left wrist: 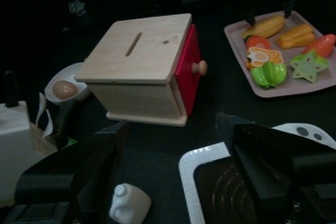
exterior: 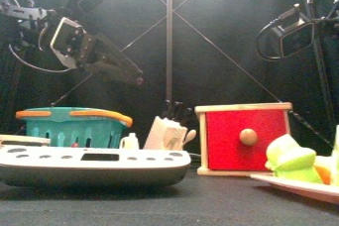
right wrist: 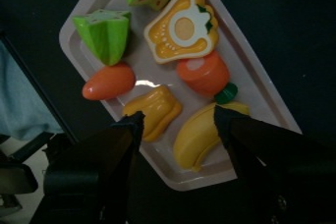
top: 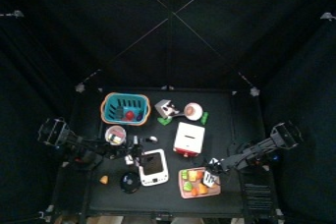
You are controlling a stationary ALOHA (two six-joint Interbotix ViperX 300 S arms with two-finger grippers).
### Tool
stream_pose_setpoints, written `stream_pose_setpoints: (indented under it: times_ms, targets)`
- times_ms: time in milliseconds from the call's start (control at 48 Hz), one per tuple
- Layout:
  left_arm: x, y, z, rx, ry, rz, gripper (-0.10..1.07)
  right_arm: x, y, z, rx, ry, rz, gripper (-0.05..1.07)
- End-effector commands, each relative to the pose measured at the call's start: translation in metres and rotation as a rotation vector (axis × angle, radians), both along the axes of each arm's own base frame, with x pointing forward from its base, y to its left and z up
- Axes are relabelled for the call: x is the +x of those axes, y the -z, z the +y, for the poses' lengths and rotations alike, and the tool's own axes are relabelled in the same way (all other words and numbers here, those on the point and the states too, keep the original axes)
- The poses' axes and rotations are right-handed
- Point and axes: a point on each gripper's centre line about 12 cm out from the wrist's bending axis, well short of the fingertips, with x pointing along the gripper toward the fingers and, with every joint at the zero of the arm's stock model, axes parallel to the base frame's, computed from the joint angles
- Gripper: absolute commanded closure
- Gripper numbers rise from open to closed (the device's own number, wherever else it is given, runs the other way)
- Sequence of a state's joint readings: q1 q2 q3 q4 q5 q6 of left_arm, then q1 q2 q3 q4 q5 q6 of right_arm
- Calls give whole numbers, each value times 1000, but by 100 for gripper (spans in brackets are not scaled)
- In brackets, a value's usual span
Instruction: Move drawer right
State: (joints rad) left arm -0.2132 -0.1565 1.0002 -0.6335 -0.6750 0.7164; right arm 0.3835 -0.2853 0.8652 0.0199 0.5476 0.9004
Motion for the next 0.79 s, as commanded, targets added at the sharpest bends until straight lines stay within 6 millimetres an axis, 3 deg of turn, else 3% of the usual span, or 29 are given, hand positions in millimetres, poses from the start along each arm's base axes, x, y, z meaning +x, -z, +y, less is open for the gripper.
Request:
stream_pose_setpoints:
  times_ms: [0,208,354,500,771]
  targets:
    - [5,-12,-1,-3,-5,-46,-5,8,-27,-5,-13,-11,-101,13]
    - [14,-13,5,-37,-67,-61,-2,10,-46,-33,-54,39,-192,26]
    - [16,-8,5,-35,-73,-49,10,14,-47,-47,-80,61,-232,44]
    - [16,-10,5,-35,-75,-59,24,36,-59,-50,-74,55,-368,58]
    - [5,-23,9,-49,-91,-108,47,74,-66,-59,-128,46,-441,62]
